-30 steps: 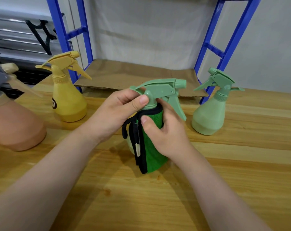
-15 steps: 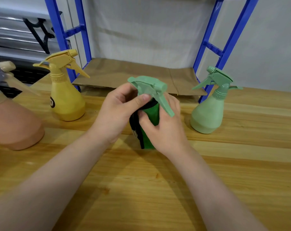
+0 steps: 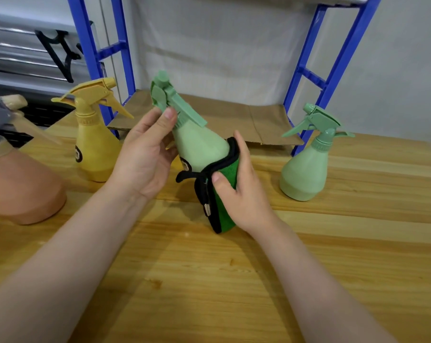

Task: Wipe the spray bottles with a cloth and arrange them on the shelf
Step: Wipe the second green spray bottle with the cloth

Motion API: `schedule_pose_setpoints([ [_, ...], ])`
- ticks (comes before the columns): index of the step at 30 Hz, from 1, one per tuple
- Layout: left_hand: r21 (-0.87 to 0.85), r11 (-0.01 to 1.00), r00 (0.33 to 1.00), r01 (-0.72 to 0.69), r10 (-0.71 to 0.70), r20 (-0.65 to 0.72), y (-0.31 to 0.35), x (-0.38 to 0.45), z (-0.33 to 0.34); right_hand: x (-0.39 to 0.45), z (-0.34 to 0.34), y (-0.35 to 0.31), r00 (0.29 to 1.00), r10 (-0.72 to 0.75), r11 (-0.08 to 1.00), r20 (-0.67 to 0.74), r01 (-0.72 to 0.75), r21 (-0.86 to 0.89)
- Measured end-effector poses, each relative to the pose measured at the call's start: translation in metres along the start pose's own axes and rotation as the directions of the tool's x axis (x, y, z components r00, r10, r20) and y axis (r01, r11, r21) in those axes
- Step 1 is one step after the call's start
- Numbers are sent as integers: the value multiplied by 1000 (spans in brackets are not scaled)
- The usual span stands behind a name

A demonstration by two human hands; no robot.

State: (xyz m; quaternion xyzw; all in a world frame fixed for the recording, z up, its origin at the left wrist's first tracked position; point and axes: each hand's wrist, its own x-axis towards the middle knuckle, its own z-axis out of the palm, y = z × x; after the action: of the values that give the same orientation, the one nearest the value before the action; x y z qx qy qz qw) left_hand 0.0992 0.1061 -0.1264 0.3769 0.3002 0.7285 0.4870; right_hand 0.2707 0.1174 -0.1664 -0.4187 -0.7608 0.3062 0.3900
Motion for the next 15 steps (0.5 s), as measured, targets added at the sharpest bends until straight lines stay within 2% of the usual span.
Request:
schedule_pose_setpoints([
  [5, -70, 997, 999, -30, 29, -16, 8, 1, -1, -1, 2, 4, 1000, 11, 972, -16, -7, 235],
  [9, -86, 996, 1000, -17, 18, 10, 3, -3, 5, 7, 3, -3, 987, 131, 873, -97, -68, 483],
  [12, -95, 995, 999, -1, 5, 46, -3, -8, 12, 11, 2, -7, 935, 327, 700, -135, -143, 700],
  [14, -107, 994, 997, -2, 10, 71, -6, -12, 17, 10, 1, -7, 905, 419, 508, -73, -166, 845],
  [15, -110, 994, 997, -9, 18, 77, -7, -14, 19, 9, 0, -7, 908, 418, 415, -23, -168, 894],
])
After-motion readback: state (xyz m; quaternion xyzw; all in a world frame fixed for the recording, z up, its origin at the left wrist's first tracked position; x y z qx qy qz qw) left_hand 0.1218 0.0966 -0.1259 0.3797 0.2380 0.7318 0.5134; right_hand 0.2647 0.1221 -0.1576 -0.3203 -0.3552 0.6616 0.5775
